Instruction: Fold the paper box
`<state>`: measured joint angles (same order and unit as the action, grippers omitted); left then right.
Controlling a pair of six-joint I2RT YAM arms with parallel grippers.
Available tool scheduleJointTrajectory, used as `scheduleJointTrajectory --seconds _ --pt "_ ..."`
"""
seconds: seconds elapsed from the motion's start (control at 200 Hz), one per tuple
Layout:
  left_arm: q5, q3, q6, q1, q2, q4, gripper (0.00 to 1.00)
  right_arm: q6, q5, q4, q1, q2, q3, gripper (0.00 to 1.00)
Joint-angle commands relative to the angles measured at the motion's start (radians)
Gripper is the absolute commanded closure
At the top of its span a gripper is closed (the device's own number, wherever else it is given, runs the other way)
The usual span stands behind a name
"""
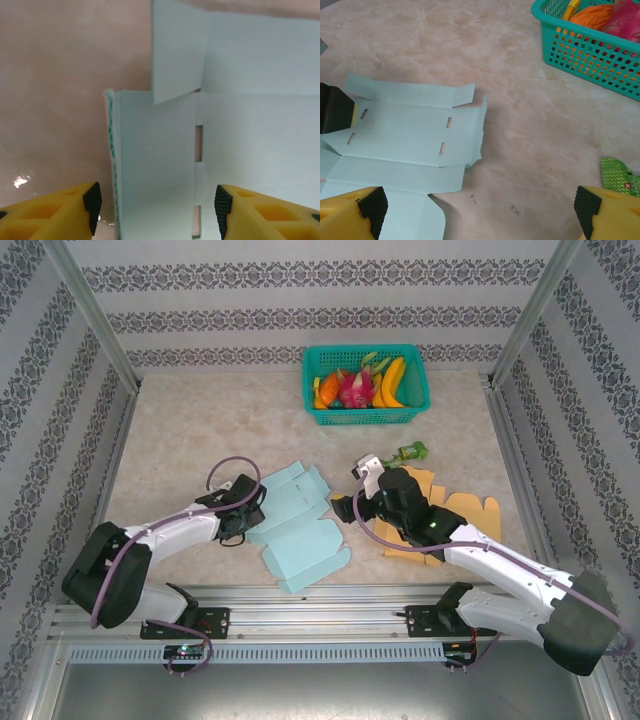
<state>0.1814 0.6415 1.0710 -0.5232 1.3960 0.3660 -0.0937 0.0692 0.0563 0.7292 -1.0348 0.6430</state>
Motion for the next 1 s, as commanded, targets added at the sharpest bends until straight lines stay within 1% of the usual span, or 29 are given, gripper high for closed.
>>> scheduleJointTrajectory --seconds 0.0,0.135,0.265,0.31,0.455,0.575,0.6,0.615,0.704,0.739,0.834,0.884,0.924,0.999 --pt "0.041 -0.006 0.059 -0.023 0.037 -0.022 0.41 0.011 -0.005 0.008 0.004 0.023 0.009 0.02" --pt "0.057 0.022 0.064 -0.038 0.089 -0.012 0.52 0.008 0.001 0.010 0.004 0.058 -0.003 0.02" --pt "0.075 0.077 0.057 -0.069 0.124 0.028 0.65 0.005 0.008 0.011 0.004 0.091 -0.018 0.02" --pt "0.091 0.096 0.057 -0.082 0.127 0.048 0.72 0.006 0.016 0.010 0.003 0.097 -0.022 0.02" --pt "0.138 0.150 0.047 -0.109 0.100 0.095 0.89 0.017 0.034 0.007 0.003 0.095 -0.028 0.02" --pt "0.151 0.177 -0.007 -0.118 0.043 0.088 0.95 0.020 0.032 0.000 0.003 0.076 -0.025 0.02" --pt "0.156 0.182 -0.026 -0.118 0.027 0.083 1.00 0.020 0.031 0.002 0.003 0.070 -0.022 0.02" --pt "0.159 0.185 -0.035 -0.118 0.018 0.081 1.00 0.019 0.032 0.004 0.003 0.066 -0.020 0.02" --pt "0.197 0.200 -0.129 -0.117 -0.044 0.061 1.00 0.017 0.039 0.005 0.001 0.050 -0.007 0.02" --pt "0.209 0.204 -0.186 -0.117 -0.070 0.037 1.00 0.033 0.047 -0.008 0.000 0.043 0.000 0.02" --pt "0.232 0.209 -0.396 -0.117 -0.138 -0.057 1.00 0.133 0.041 -0.056 -0.005 0.009 0.031 0.02" --pt "0.220 0.200 -0.516 -0.116 -0.175 -0.130 1.00 0.224 0.005 -0.067 -0.010 -0.019 0.059 0.02" --pt "0.197 0.187 -0.604 -0.116 -0.203 -0.194 1.00 0.294 -0.049 -0.058 -0.020 -0.044 0.092 0.02" --pt "0.134 0.164 -0.790 -0.116 -0.251 -0.313 1.00 0.351 -0.155 -0.014 -0.058 -0.100 0.181 0.02"
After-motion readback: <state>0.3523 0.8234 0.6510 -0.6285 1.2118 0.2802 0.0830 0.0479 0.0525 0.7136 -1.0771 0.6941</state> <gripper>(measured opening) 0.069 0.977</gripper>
